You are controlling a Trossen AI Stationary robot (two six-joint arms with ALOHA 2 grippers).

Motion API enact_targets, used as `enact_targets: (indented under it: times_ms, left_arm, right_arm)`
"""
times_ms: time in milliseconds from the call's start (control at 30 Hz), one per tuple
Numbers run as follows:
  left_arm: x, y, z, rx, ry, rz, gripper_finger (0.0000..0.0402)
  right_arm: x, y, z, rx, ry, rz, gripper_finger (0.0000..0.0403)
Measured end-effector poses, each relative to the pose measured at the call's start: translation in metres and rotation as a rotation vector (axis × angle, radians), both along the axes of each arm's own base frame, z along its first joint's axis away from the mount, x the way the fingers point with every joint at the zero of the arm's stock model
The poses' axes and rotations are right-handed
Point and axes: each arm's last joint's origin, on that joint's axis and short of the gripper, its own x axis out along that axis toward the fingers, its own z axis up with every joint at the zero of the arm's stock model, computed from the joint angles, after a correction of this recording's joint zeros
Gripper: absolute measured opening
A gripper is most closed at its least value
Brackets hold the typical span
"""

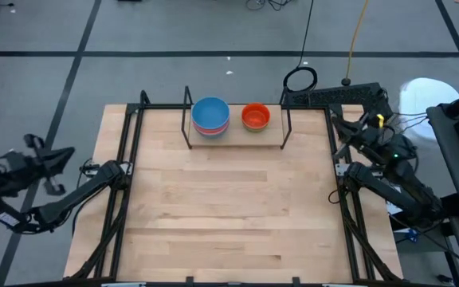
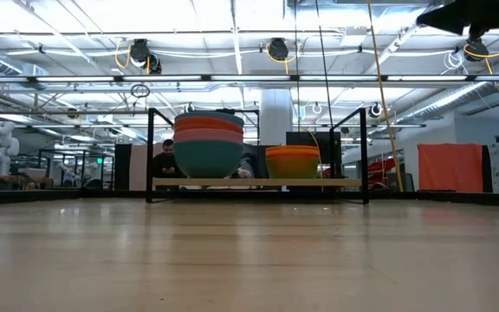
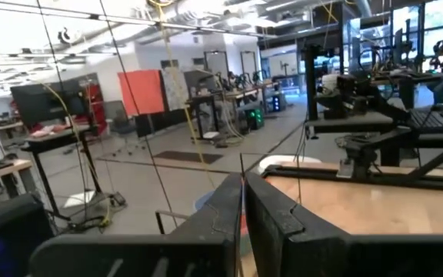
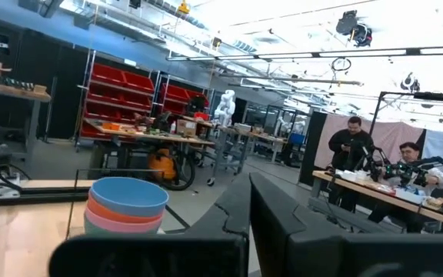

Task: Place and stack bowls onto a shelf
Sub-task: Return to Home Position

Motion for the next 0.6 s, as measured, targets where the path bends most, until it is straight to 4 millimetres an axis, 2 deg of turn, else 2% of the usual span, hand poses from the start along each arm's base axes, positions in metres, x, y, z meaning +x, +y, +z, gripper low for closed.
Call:
enact_targets:
  times_ms: [267, 600]
  left_arm:
    - [0.057, 0.046, -0.019, -0.027, 0.051, -0.059, 0.0024]
    - [0.12, 0.095, -0.062, -0.082, 0.019, -0.206, 0.0024]
  right_arm:
    - [0.013, -0.009, -0.024, 0.01, 0.014, 0.0, 0.0]
    - [0.019, -0.013, -0.041, 0.042, 0.056, 0.0, 0.0]
